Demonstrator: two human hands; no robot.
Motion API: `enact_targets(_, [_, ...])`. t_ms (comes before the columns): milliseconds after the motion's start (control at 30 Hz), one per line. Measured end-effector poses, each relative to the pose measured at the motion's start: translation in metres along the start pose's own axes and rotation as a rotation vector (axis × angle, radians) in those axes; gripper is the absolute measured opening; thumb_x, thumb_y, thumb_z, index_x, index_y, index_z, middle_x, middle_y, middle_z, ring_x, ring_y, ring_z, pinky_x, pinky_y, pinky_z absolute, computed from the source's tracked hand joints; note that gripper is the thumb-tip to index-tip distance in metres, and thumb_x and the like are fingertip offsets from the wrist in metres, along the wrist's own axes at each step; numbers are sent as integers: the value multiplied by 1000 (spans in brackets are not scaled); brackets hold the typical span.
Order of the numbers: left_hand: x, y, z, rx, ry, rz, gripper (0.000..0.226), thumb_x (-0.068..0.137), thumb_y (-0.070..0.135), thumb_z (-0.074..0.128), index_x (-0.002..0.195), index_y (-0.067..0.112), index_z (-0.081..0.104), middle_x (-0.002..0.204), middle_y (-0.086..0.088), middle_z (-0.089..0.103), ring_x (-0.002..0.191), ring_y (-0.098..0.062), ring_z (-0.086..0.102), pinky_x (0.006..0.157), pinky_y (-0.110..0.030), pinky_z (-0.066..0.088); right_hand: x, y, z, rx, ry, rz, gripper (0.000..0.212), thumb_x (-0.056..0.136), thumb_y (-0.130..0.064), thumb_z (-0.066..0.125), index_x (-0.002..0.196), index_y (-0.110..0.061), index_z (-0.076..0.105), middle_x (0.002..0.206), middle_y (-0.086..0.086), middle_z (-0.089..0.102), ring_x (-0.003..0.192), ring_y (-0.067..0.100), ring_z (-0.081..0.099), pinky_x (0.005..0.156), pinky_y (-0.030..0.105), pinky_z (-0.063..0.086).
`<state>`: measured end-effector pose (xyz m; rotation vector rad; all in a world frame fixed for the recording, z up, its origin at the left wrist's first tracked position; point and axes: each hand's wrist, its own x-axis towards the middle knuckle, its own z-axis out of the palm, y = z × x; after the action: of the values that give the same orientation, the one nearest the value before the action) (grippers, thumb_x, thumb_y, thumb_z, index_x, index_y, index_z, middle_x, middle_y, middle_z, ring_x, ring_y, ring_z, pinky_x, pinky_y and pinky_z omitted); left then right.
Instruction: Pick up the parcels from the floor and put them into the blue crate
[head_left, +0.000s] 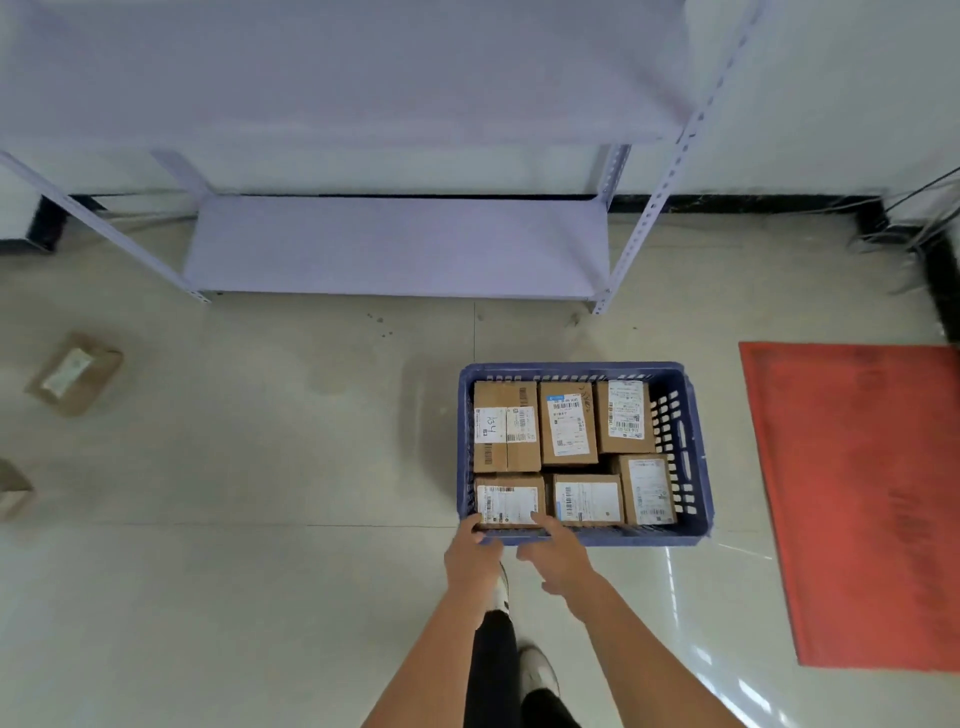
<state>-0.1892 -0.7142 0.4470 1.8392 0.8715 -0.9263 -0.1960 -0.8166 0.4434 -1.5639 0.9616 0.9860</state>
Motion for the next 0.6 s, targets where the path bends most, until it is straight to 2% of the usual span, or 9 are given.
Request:
enact_targets(67, [-29, 4, -21, -92, 8, 33, 48, 88, 3, 57, 134, 10, 46, 130, -13, 57, 111, -25, 57, 88, -26, 43, -37, -13, 4, 35, -5, -58, 60, 87, -4, 55, 143, -20, 37, 116, 7, 52, 96, 20, 46, 82, 31, 43])
enact_targets(133, [-55, 6, -43, -144, 11, 56, 50, 86, 1, 59, 134, 10, 46, 129, -14, 55, 113, -27, 56, 92, -29, 42, -70, -23, 14, 36, -11, -107, 61, 87, -6, 57, 143, -21, 38, 130, 8, 48, 108, 21, 47, 90, 32, 44])
enact_targets(200, [-77, 2, -69, -180, 18, 75, 53, 86, 2, 59, 136, 12, 44, 133, -13, 52, 120, -28, 52, 98, -32, 41, -100, -32, 27, 14, -26, -148, 62, 87, -7, 57, 143, -24, 38, 146, 6, 36, 124, 24, 44, 91, 33, 44])
enact_targets(300, [-104, -13, -118, -275, 37, 101, 60, 84, 2, 61, 139, 16, 41, 136, -14, 48, 121, -29, 51, 90, -31, 43, -139, -45, 61, -60, -55, -191, 66, 85, -8, 57, 143, -30, 36, 148, 7, 33, 127, 28, 42, 86, 40, 46])
enact_targets(433, [-125, -46, -194, -389, 62, 86, 66, 82, 2, 63, 140, 21, 39, 139, -13, 45, 121, -28, 49, 97, -38, 43, -182, -62, 130, -175, -116, -208, 70, 85, -7, 56, 145, -31, 30, 152, 5, 26, 133, 31, 35, 97, 50, 42])
enact_targets(600, [-129, -97, -315, -506, 118, 42, 65, 82, 5, 62, 140, 22, 39, 141, -12, 44, 122, -27, 48, 101, -39, 41, -216, -90, 254, -279, -173, -218, 70, 82, -9, 57, 145, -29, 32, 151, 2, 27, 133, 27, 36, 100, 48, 43])
